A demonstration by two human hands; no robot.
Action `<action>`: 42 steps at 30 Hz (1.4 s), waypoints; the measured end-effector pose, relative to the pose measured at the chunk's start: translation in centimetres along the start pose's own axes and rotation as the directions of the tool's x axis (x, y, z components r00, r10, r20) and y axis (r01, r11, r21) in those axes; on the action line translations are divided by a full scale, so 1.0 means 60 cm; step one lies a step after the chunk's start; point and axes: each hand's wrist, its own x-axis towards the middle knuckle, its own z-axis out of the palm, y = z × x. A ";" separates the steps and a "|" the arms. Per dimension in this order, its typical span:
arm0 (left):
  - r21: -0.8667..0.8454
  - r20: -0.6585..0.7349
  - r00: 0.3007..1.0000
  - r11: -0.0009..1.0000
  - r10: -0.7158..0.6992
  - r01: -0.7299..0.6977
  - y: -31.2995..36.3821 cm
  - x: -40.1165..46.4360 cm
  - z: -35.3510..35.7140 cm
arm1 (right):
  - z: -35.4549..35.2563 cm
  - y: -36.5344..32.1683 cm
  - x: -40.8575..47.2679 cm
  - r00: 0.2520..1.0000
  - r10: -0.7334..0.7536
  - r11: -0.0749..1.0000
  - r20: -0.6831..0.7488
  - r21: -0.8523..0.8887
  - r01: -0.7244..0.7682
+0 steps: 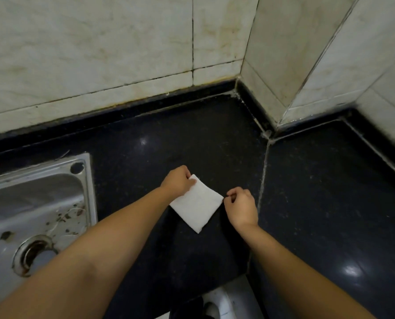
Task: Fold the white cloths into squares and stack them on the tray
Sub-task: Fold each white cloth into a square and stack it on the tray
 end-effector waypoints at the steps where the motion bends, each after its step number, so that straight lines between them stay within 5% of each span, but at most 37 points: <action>1: -0.032 -0.021 1.000 0.999 0.003 -0.004 -0.002 -0.003 -0.002 | -0.005 -0.006 0.010 0.999 -0.034 0.999 -0.016 -0.020 0.034; 3: -0.066 -0.103 0.995 0.998 0.007 -0.014 -0.006 -0.013 -0.011 | -0.014 -0.029 0.033 0.993 -0.119 0.990 0.021 -0.069 0.120; 6: -0.080 -0.256 0.965 0.996 -0.056 0.036 -0.025 -0.041 -0.020 | -0.012 -0.074 0.061 0.948 -0.179 0.965 0.262 -0.139 0.221; 9: -0.089 -0.229 0.946 0.973 -0.228 0.213 -0.058 -0.074 -0.009 | 0.003 -0.104 0.069 0.907 -0.104 0.928 0.408 -0.289 0.236; 13: -0.023 -0.100 0.937 0.942 -0.335 0.335 -0.065 -0.111 0.033 | 0.022 -0.115 0.057 0.904 -0.015 0.895 0.428 -0.397 0.203; 17: -0.022 -0.147 0.939 0.951 -0.310 0.310 -0.052 -0.127 0.053 | 0.026 -0.102 0.030 0.912 -0.013 0.882 0.409 -0.425 0.203; 21: -0.325 -0.214 0.941 0.928 -0.261 0.183 -0.042 -0.143 0.049 | 0.012 -0.071 0.009 0.919 -0.077 0.968 0.387 -0.193 0.162; 23: -0.545 -0.208 0.944 0.832 -0.255 0.104 -0.034 -0.159 0.041 | -0.003 -0.061 -0.007 0.919 -0.089 0.996 0.385 0.062 0.071; 27: -0.798 -0.114 0.973 0.602 -0.202 0.032 -0.013 -0.201 0.024 | -0.040 -0.050 -0.041 0.900 -0.039 0.883 0.434 0.436 -0.172; 33: -0.808 -0.091 0.995 0.587 -0.036 -0.053 0.024 -0.263 0.010 | -0.106 -0.037 -0.109 0.838 0.012 0.595 0.546 0.670 -0.445; 38: -0.795 0.042 0.990 0.605 0.133 -0.048 0.050 -0.306 0.032 | -0.153 0.013 -0.169 0.939 0.067 0.515 0.338 0.794 -0.323; 42: -0.722 0.167 0.963 0.691 0.213 -0.028 0.084 -0.334 0.064 | -0.209 0.069 -0.232 0.971 0.132 0.560 0.200 0.794 -0.239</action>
